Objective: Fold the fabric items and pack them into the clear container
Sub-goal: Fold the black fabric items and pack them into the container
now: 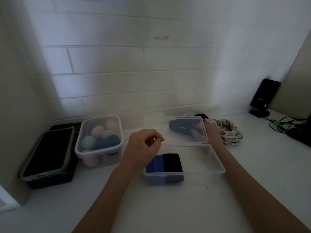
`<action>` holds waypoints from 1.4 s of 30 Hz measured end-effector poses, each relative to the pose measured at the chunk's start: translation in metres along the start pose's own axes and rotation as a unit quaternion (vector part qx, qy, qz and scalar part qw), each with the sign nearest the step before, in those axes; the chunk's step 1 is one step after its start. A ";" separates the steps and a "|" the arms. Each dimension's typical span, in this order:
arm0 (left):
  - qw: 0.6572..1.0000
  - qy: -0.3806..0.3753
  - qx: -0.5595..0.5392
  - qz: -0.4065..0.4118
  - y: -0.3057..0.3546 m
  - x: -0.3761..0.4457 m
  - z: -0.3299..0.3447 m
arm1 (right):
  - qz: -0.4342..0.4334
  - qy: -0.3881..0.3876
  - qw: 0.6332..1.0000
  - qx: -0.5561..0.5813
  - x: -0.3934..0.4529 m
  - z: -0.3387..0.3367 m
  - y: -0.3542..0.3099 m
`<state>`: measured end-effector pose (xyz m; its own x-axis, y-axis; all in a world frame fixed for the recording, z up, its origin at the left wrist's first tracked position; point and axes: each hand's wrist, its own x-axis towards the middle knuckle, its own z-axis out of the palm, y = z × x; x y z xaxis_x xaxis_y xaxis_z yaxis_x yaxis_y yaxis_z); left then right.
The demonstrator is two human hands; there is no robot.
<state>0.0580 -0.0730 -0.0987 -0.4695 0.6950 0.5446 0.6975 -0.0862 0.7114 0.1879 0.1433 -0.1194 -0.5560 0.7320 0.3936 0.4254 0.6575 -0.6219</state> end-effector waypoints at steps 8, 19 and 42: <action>1.000 -0.011 0.006 0.003 0.000 0.002 0.001 | 0.051 0.119 0.968 0.215 0.003 -0.033 -0.012; 0.998 0.001 0.004 0.059 0.027 0.050 0.016 | -0.075 0.035 0.978 0.189 -0.004 -0.059 -0.085; 0.994 -0.094 -0.029 0.037 0.021 0.054 0.050 | -0.016 0.058 0.994 0.096 -0.004 -0.064 -0.100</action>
<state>0.0743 -0.0012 -0.0770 -0.3051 0.8064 0.5066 0.6910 -0.1786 0.7005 0.1933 0.0864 -0.0152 -0.4766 0.7337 0.4844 0.2573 0.6432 -0.7211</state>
